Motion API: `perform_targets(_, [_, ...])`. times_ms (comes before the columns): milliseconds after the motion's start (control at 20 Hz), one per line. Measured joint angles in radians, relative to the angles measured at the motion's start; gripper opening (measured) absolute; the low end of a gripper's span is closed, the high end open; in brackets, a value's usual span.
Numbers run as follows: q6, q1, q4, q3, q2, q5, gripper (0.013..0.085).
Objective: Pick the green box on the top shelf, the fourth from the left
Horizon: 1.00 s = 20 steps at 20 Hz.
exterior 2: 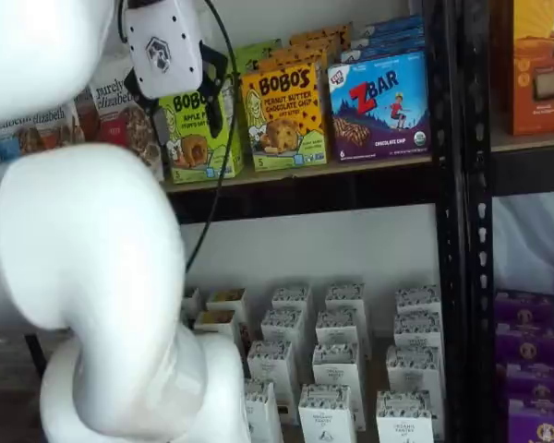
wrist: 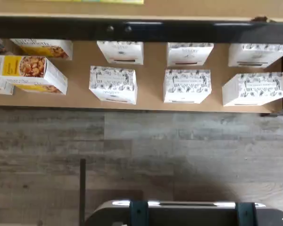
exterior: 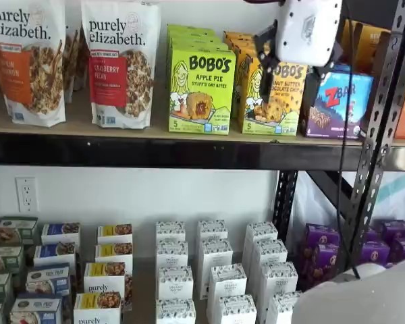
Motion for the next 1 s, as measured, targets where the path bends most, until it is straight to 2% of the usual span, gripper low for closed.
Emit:
perform_targets(350, [0.099, 0.108, -0.047, -0.052, 0.1, -0.096, 0.085])
perform_targets(550, [0.14, 0.151, -0.088, -0.082, 0.166, -0.141, 0.085])
perform_targets(750, [0.152, 0.16, -0.122, -0.087, 0.207, -0.208, 0.085])
perform_targets(1000, [0.133, 0.137, -0.112, -0.105, 0.242, -0.272, 0.085])
